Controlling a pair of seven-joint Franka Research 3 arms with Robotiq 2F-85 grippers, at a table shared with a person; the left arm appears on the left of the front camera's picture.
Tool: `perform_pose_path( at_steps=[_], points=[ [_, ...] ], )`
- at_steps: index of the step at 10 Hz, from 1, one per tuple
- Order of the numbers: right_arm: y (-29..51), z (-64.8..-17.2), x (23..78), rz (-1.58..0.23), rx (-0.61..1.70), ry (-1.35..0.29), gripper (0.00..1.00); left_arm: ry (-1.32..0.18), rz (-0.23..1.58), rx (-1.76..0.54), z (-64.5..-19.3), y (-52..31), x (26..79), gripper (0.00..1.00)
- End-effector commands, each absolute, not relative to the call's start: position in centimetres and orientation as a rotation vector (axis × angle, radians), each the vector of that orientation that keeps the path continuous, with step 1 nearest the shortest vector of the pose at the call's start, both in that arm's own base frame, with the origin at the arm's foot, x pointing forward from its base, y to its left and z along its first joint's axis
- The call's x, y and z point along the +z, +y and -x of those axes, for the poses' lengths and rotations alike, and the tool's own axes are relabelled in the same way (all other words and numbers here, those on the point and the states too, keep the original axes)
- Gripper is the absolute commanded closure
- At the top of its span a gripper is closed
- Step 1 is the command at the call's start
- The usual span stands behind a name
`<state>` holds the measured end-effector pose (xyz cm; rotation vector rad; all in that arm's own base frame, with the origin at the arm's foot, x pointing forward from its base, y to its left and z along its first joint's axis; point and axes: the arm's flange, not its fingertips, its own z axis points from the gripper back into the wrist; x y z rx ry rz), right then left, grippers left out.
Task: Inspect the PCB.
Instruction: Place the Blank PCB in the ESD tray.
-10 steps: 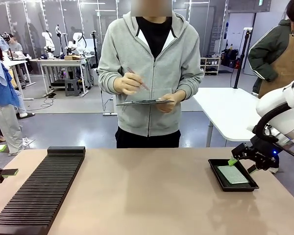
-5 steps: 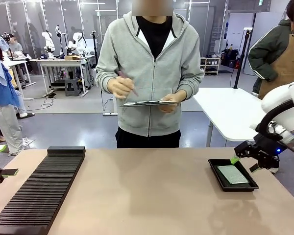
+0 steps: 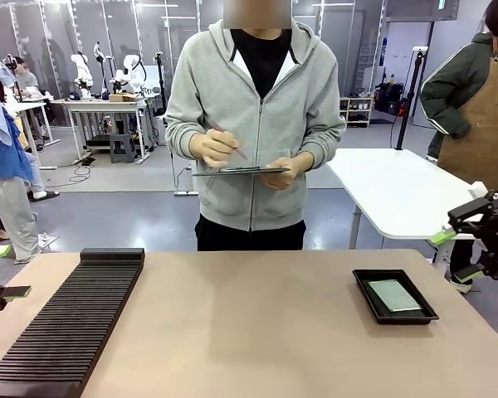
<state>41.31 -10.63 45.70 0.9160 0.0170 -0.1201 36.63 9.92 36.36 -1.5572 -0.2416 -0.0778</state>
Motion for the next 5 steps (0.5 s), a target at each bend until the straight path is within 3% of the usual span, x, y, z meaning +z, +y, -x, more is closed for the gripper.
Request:
perform_pose_path(
  at_steps=[1,2,5],
  points=[
    [-11.3,-40.7,45.7,-1.052,-0.208,0.065,0.00,-0.242,1.556,-0.078,-36.6,10.0,36.4,0.00],
    [-11.7,-39.4,45.5,-1.208,-0.266,0.140,0.00,-0.242,1.556,-0.078,-36.6,10.0,36.4,0.00],
    [-12.6,-36.2,44.7,-1.439,-0.250,0.180,0.00,-0.242,1.556,-0.078,-36.6,10.0,36.4,0.00]
  ],
)
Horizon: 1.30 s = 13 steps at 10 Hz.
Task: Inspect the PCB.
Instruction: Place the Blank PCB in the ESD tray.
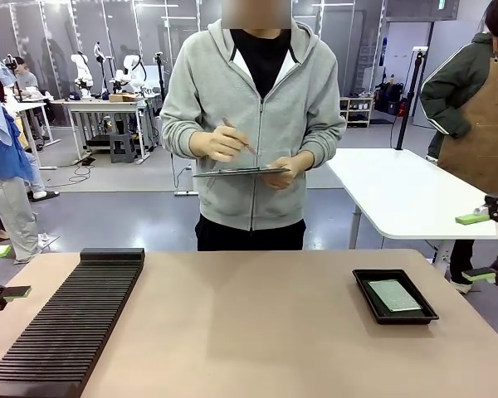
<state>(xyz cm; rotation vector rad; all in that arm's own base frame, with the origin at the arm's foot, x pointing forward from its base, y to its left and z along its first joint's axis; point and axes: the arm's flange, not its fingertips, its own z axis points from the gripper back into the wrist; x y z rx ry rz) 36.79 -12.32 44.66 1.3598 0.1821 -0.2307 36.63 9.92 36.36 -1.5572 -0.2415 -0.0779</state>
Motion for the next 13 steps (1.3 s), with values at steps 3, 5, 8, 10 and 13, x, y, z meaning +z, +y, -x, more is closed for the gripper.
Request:
perform_pose_path(
  at_steps=[3,5,8,10,13],
  points=[
    [-12.2,-33.8,42.8,-1.521,-0.219,0.233,0.00,-0.242,1.556,-0.078,-36.6,10.0,36.4,0.00],
    [-12.3,-33.0,41.6,-1.553,-0.198,0.234,0.00,-0.242,1.556,-0.078,-36.6,10.0,36.4,0.00],
    [-11.7,-32.6,40.5,-1.588,-0.211,0.239,0.00,-0.242,1.556,-0.078,-36.6,10.0,36.4,0.00],
    [-11.8,-32.8,41.1,-1.544,-0.222,0.260,0.00,-0.242,1.556,-0.078,-36.6,10.0,36.4,0.00],
    [-11.8,-32.8,41.1,-1.544,-0.222,0.260,0.00,-0.242,1.556,-0.078,-36.6,10.0,36.4,0.00]
  ],
)
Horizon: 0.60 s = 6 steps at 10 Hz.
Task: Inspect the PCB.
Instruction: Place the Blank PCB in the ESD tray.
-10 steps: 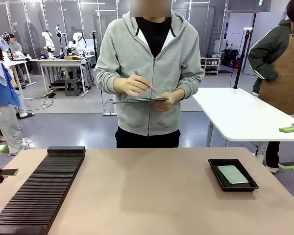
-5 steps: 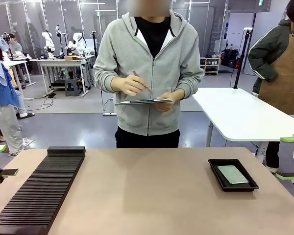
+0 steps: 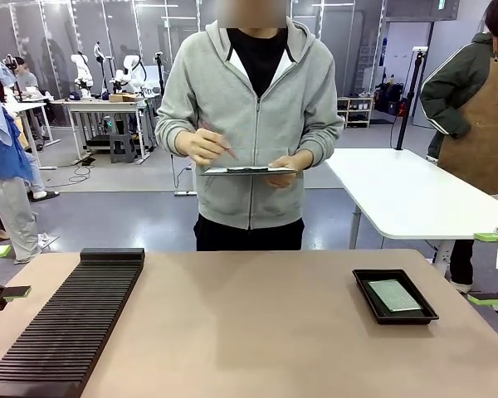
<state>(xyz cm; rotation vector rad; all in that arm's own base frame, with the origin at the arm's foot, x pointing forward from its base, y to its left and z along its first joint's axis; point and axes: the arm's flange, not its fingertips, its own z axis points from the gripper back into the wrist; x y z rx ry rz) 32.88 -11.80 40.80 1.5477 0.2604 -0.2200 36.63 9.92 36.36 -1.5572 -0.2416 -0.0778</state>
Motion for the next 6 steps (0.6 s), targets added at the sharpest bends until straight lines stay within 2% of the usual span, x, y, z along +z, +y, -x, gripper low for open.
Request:
perform_pose_path(
  at_steps=[1,6],
  points=[
    [-11.83,-32.84,41.07,-1.544,-0.222,0.260,0.00,-0.242,1.556,-0.078,-36.58,9.98,36.37,0.00],
    [-11.83,-32.84,41.07,-1.544,-0.222,0.260,0.00,-0.242,1.556,-0.078,-36.58,9.98,36.37,0.00]
  ],
)
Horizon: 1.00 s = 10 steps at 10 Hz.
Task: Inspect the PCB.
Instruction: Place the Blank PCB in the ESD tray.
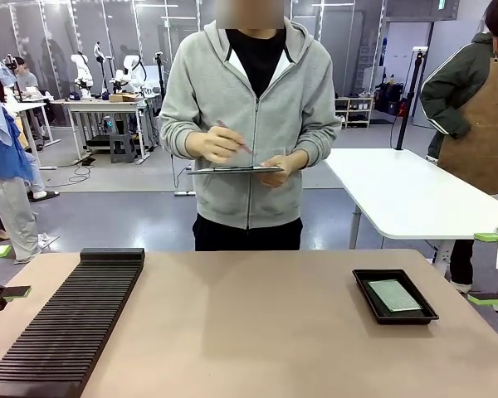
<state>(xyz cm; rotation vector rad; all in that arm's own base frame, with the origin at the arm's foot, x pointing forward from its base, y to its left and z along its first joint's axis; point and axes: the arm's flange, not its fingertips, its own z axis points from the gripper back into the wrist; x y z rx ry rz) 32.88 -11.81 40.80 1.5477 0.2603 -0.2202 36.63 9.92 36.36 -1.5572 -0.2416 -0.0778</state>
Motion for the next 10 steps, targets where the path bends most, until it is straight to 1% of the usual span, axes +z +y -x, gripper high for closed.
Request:
perform_pose_path(
  at_steps=[1,10],
  points=[
    [-11.83,-32.84,41.07,-1.544,-0.222,0.260,0.00,-0.242,1.556,-0.078,-36.58,9.98,36.37,0.00],
    [-11.83,-32.84,41.07,-1.544,-0.222,0.260,0.00,-0.242,1.556,-0.078,-36.58,9.98,36.37,0.00]
  ],
)
